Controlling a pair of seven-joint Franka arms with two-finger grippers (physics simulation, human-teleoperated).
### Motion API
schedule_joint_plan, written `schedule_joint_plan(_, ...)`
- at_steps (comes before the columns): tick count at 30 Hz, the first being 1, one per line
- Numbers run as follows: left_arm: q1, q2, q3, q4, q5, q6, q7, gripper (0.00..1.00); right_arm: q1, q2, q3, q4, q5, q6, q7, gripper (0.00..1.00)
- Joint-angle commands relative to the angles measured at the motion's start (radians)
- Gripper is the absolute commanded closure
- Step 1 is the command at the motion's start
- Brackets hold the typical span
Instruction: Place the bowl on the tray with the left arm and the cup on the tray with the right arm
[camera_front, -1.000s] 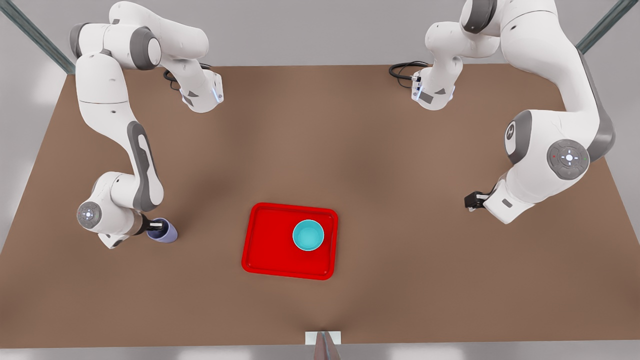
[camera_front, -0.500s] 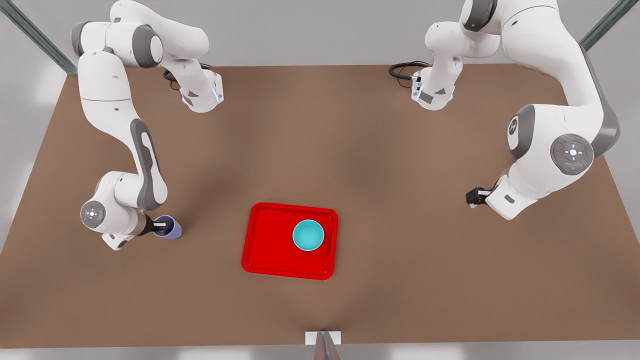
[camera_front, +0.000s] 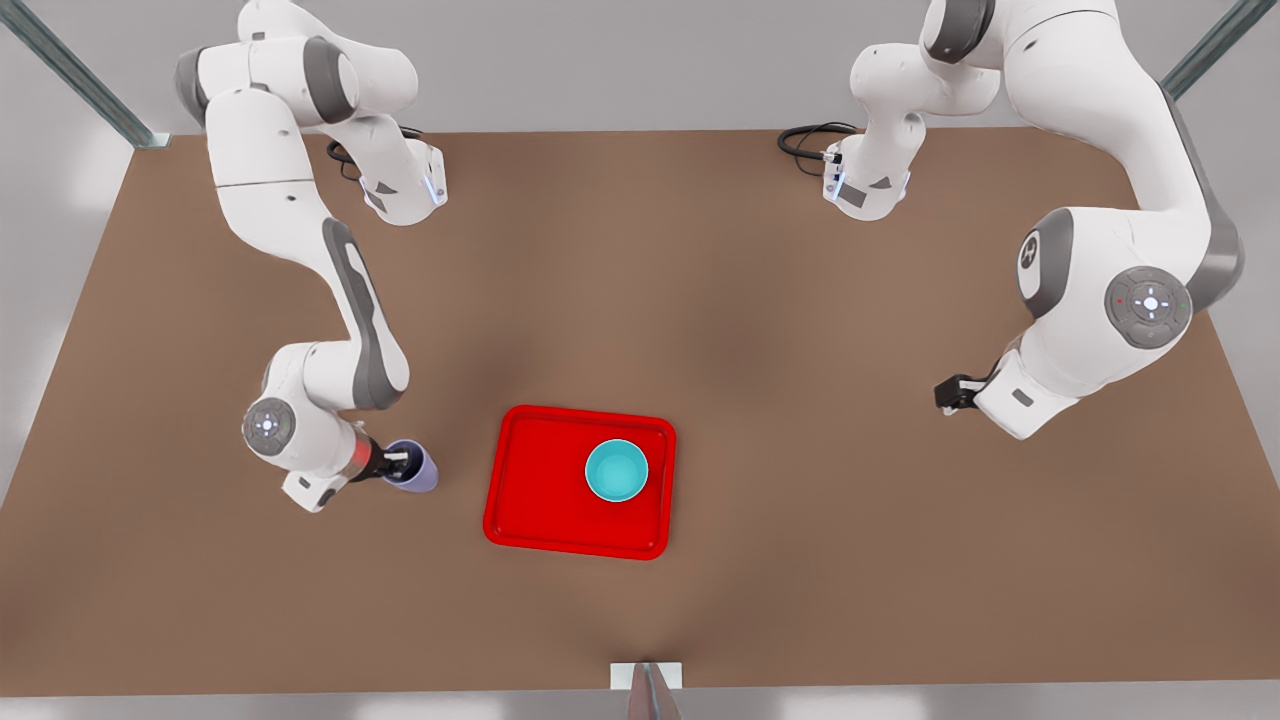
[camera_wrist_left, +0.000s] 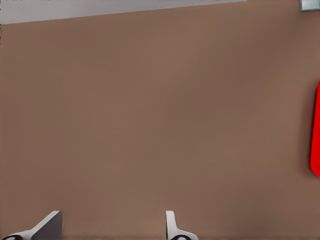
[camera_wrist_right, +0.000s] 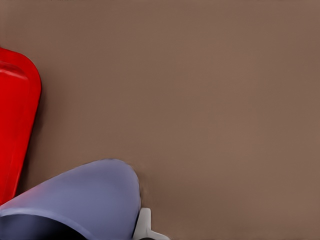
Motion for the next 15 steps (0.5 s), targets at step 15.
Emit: schedule_joint_plan(15,0.001,0.006,0.008,0.0,0.001,0.0,-0.003,0.0,0.096,0.038,0.146,0.084,-0.005,-0.008,0.411,0.79)
